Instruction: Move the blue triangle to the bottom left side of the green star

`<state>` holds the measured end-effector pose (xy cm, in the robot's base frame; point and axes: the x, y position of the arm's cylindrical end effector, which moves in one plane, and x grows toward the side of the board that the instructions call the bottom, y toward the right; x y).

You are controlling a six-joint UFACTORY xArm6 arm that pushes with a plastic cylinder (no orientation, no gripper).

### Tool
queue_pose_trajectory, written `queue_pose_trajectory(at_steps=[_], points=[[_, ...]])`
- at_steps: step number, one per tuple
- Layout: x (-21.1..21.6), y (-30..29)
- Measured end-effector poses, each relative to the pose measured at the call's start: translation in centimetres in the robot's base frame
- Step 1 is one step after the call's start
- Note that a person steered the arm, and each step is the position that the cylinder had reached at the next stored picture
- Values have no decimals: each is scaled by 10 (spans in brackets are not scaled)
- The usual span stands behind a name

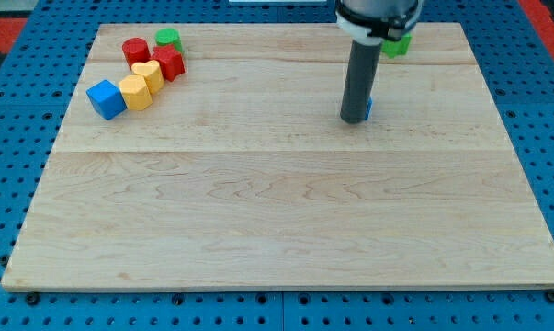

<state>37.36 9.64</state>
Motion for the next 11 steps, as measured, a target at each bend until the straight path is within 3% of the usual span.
queue_pose_trajectory(at_steps=[2, 4, 5, 6, 7, 9, 11], points=[[-14, 0], [15, 5], [-21, -8], [-42, 30], [-70, 27], [-53, 12], [-71, 28]])
